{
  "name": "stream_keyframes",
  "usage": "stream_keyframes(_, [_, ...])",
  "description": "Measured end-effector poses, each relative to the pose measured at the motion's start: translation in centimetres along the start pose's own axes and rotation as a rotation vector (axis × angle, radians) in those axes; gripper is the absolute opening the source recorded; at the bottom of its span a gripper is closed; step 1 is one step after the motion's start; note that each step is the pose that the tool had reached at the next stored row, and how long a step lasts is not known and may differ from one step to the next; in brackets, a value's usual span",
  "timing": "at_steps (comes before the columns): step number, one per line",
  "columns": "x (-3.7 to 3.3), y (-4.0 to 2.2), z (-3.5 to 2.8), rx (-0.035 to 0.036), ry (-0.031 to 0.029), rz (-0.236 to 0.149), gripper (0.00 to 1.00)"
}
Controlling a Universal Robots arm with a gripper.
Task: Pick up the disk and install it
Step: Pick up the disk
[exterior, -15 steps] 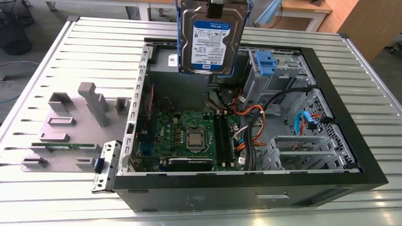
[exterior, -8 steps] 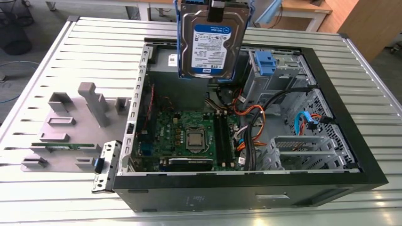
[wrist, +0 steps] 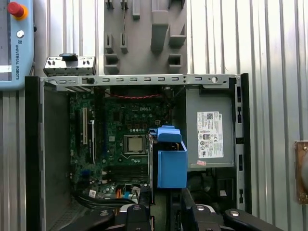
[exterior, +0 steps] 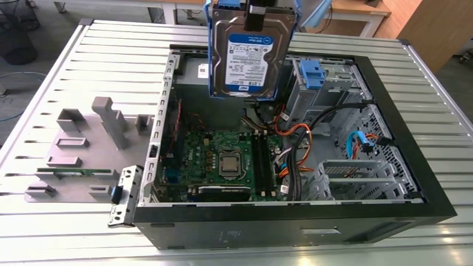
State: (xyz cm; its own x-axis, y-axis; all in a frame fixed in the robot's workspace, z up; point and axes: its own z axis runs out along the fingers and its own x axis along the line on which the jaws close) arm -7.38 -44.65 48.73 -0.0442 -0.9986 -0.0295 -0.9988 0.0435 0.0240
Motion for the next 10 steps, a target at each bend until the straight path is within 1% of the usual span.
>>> stream_keyframes(10, [1.42, -0.06, -0.04, 0.0, 0.0004, 0.0, 0.35])
